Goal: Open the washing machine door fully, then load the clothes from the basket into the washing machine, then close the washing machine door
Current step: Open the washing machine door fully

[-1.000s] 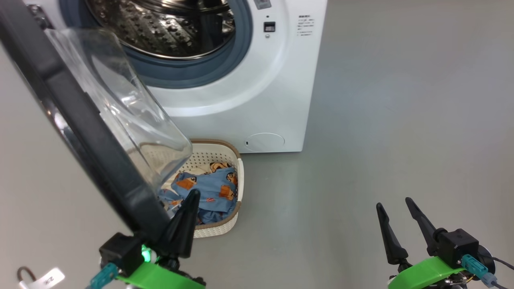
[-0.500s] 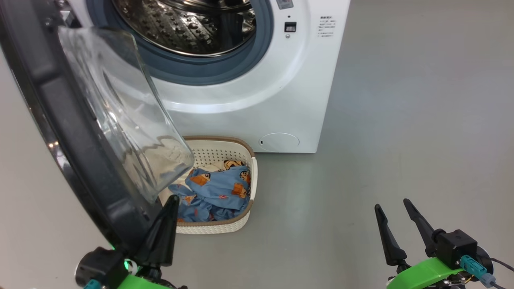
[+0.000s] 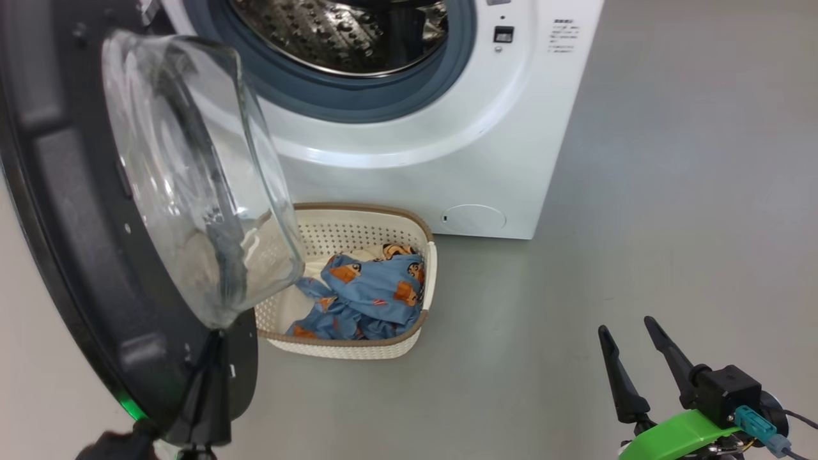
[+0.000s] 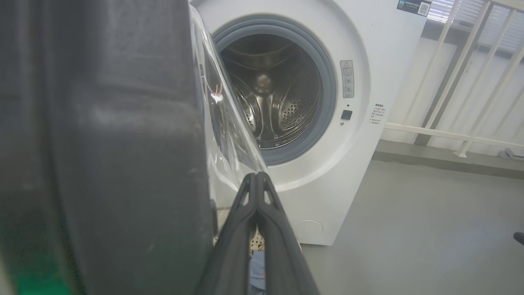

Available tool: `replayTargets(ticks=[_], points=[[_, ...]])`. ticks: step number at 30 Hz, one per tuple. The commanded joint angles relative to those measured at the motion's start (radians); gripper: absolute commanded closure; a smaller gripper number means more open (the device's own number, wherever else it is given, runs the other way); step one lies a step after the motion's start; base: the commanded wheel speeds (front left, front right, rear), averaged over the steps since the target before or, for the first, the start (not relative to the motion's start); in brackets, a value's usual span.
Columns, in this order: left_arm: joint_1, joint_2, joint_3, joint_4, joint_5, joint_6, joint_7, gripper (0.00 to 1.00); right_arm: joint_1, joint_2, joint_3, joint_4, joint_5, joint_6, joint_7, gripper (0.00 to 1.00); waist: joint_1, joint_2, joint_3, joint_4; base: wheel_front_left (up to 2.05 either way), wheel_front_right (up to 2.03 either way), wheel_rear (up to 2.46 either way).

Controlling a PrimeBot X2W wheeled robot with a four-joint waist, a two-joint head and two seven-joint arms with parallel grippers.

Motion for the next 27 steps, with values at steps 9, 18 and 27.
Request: replayTargets(ticks=[9,18,27], points=[[0.046,0.013,0.006,-0.059,-0.046,0.058,-0.006,1.0,-0.018,-0.017,0.02,-0.023,0.017,0.002,-0.012,0.0,0.0,-0.0001,0.007,0.055,0.0,0.0,0.0],[0.028,0.013,0.099,-0.029,-0.071,0.055,-0.006,1.0,-0.018,-0.013,0.023,-0.026,0.017,0.002,-0.012,0.0,0.0,-0.0001,0.004,0.069,0.0,0.0,0.0],[-0.026,0.013,0.254,0.062,-0.036,0.006,-0.006,1.0,-0.029,-0.015,0.028,-0.023,0.019,0.002,-0.012,0.0,0.0,-0.0001,0.014,0.06,0.0,0.0,0.0]])
